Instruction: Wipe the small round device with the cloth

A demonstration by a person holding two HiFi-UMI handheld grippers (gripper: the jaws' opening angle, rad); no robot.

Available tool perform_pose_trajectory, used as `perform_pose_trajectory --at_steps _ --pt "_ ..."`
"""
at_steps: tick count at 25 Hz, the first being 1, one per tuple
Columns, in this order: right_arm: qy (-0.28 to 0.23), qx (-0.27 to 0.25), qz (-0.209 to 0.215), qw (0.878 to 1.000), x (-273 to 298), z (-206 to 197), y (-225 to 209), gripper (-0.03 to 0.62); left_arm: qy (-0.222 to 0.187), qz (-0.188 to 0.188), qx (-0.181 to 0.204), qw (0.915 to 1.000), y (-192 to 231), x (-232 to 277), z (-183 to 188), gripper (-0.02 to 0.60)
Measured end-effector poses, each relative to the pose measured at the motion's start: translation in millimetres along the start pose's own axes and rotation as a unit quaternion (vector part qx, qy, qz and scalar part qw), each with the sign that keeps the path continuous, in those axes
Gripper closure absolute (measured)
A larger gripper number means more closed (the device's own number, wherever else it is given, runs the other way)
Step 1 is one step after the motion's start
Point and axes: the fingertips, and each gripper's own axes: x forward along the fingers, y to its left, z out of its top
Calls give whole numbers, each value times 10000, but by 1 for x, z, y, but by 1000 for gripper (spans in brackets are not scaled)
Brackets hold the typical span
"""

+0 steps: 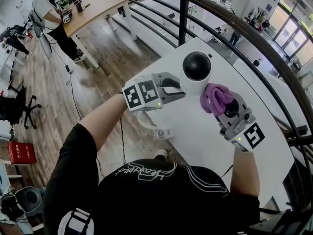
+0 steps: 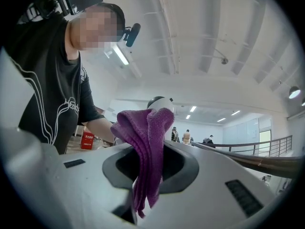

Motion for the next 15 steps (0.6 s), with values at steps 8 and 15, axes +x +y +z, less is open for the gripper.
perform_pose_trajectory --at_steps 8,15 --pt "531 15 174 9984 2 -34 23 533 -43 -18 -15 10000 -1 -2 0 505" --pt "873 138 214 9959 1 -56 45 533 -108 -24 -21 9999 1 0 0 505"
